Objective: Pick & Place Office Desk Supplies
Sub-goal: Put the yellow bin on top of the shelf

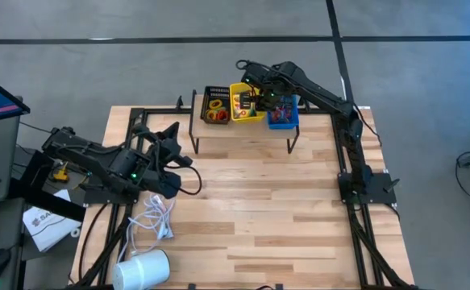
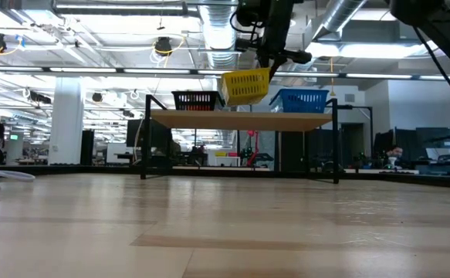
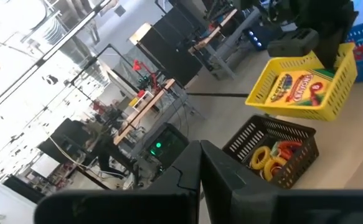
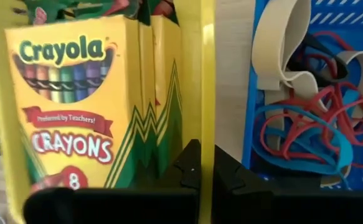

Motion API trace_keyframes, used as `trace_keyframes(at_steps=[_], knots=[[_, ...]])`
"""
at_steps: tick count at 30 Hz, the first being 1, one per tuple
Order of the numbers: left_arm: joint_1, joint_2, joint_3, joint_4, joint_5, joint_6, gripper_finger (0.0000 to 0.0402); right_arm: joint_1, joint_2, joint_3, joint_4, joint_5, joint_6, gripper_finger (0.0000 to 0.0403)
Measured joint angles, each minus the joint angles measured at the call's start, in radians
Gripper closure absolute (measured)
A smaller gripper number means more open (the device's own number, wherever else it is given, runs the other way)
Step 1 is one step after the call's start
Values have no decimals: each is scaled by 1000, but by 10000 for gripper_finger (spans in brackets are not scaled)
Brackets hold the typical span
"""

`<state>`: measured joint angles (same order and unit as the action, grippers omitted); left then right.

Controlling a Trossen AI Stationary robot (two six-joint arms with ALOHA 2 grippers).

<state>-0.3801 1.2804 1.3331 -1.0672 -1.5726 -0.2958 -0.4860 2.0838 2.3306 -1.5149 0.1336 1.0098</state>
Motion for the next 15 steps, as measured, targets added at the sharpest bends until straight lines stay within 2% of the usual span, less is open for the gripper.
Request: trace_keyframes(at_steps=[15], knots=[[-2,-7,0,2,1,6,399,-5,15,2,-22,7,35,403]])
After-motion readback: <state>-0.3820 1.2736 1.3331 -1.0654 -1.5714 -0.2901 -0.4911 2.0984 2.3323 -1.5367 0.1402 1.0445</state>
